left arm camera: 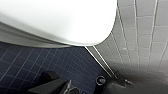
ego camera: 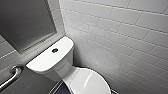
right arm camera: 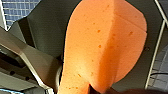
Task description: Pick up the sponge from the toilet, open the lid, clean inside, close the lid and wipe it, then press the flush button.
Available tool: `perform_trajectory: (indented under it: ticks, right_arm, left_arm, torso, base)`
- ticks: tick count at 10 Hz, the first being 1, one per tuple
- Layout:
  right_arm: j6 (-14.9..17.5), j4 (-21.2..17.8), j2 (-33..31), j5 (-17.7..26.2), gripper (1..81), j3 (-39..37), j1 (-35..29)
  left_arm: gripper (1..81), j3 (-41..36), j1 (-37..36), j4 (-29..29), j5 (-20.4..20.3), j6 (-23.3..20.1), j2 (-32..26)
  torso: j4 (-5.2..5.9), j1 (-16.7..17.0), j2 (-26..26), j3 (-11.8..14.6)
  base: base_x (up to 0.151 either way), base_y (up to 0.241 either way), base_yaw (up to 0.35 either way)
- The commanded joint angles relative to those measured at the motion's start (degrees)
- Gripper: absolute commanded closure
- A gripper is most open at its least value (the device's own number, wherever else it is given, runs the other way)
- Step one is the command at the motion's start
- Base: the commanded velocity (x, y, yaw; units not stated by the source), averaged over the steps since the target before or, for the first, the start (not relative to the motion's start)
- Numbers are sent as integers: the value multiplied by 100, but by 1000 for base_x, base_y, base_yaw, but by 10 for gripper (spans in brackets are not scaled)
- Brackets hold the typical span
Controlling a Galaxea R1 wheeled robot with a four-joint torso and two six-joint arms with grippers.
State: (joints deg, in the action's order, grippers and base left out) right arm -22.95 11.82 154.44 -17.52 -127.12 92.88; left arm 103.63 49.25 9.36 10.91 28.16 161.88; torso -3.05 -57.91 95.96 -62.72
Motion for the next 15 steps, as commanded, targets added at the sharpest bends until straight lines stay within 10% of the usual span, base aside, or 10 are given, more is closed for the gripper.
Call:
perform_trajectory:
  ticks: [1,15]
  right_arm:
    - [2,110,-78,372,811,48,113]
    - [-7,74,-51,372,811,-22,104]
  left_arm:
    - [10,218,-491,-75,-131,23,354]
    - [10,949,-605,-136,-836,506,680]
  torso:
    - [0,0,0,0]
    - [0,0,0,0]
  base:
    - [0,0,0]
    - [0,0,0]
